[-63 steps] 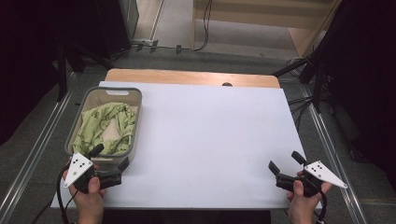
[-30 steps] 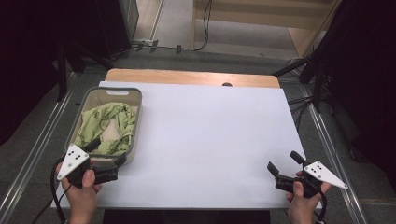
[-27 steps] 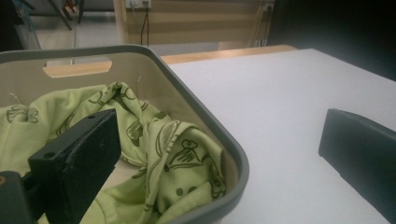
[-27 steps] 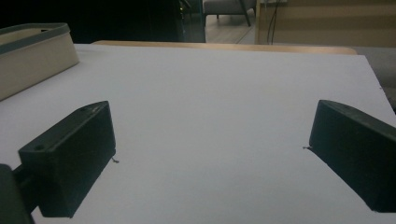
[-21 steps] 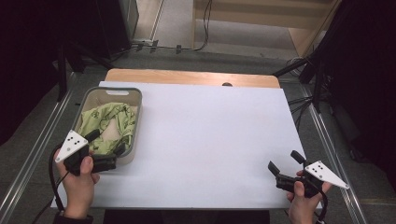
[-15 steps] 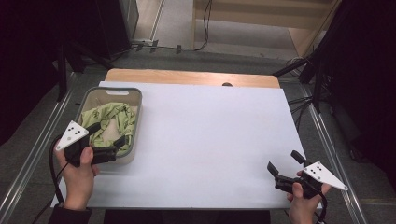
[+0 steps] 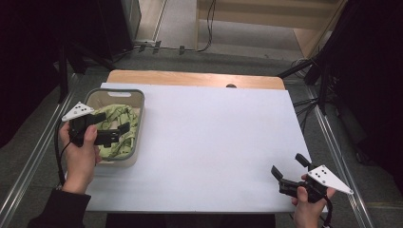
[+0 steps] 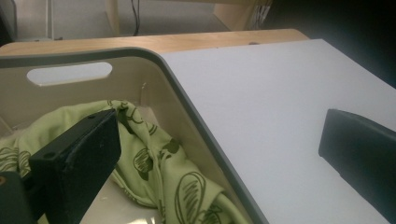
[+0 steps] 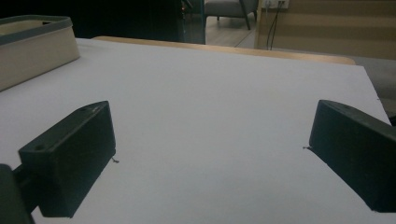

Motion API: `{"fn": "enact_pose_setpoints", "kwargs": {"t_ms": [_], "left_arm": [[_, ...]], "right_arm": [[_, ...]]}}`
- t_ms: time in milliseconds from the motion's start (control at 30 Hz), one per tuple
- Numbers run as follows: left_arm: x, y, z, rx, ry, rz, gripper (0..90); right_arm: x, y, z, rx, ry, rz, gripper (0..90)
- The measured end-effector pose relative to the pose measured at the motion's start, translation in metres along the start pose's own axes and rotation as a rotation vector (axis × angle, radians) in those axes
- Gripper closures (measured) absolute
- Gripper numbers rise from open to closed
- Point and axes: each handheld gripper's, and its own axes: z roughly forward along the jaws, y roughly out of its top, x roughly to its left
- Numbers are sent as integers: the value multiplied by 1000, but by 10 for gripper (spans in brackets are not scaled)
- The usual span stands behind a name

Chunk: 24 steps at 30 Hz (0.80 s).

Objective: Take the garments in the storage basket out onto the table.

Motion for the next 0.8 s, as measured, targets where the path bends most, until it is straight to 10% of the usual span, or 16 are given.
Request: {"fn": "enact_pose_setpoints", "kwargs": {"t_ms": [500,800], "left_arm": [[28,6,50,212,37,-93,7],[33,8,70,335,100,-112,243]], "right_arm": [[-2,-1,0,4,-4,-4,0],[-2,-2,1,8,-12,3,0]]}}
